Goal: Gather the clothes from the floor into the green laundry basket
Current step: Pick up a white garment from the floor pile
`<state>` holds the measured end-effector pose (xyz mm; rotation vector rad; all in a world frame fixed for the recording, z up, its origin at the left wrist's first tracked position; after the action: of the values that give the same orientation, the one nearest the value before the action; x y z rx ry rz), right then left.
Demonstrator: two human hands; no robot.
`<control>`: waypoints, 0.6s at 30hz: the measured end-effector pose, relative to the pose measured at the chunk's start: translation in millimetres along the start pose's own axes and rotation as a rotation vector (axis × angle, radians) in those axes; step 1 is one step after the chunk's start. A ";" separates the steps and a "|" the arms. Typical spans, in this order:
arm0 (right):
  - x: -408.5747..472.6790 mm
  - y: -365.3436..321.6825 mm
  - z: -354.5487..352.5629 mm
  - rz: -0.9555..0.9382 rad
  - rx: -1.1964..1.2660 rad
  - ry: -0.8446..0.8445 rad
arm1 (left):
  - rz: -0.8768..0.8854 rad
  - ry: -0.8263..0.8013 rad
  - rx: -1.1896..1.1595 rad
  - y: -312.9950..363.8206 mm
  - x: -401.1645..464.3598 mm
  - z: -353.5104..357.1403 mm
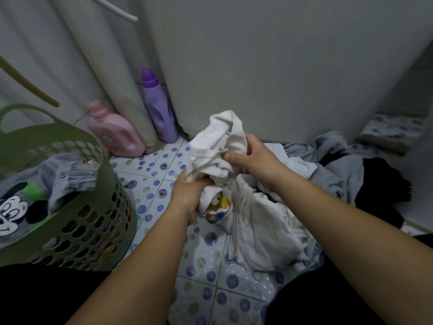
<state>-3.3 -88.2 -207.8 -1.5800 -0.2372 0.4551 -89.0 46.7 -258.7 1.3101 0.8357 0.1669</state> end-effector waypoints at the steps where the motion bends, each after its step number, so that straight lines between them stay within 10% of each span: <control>1: 3.0 6.1 -3.2 0.010 -0.158 0.031 | -0.002 0.044 -0.050 2.4 4.1 -5.6; 9: -18.5 121.5 -43.8 0.100 -1.689 -0.039 | -0.176 0.278 -0.166 -9.1 5.4 -47.4; 12: -16.2 108.1 -40.0 -0.065 -1.690 0.115 | -0.197 0.262 -0.115 -12.5 0.4 -51.6; 18: 2.4 64.3 -22.5 0.108 -0.898 0.128 | -0.239 0.221 -0.107 -20.6 -1.1 -49.1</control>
<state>0.4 -111.9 -271.6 -2.5012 -0.2767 0.3387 -127.3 78.5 -277.6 1.0939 1.1487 0.1667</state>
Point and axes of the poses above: each hand's wrist, its own x-axis towards the middle knuckle, its own z-axis out of the palm, y = z × x, the point moved 6 cm from there along x, towards the middle knuckle, and after that the axes turned 7 degrees about y, right-handed, at the moved point
